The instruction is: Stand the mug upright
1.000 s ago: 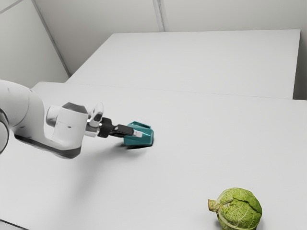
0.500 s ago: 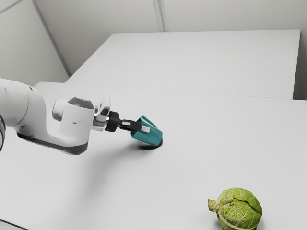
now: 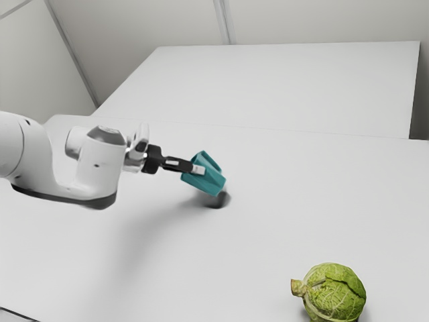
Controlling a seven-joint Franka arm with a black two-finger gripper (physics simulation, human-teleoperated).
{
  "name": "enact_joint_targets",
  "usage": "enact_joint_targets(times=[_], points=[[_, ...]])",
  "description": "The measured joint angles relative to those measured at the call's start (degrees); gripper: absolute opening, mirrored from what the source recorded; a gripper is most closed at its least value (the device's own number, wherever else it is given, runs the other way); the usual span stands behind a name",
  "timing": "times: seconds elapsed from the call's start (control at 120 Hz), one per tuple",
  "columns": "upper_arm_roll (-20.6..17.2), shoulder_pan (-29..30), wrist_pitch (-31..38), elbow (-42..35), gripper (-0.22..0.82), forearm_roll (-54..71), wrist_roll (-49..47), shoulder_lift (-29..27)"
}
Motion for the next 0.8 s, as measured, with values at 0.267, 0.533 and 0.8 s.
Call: enact_joint_targets(times=[0.267, 0.533, 0.8], points=[[-0.57, -0.23, -2.0, -0.12, -0.18, 35.26, -12.39, -9.06], [-1.14, -0.06, -5.87, -0.29, -0.18, 69.25, -29.64, -12.23], [-1.71, -2.53, -2.64, 0.22, -0.18, 84.82, -45.46, -8.55]])
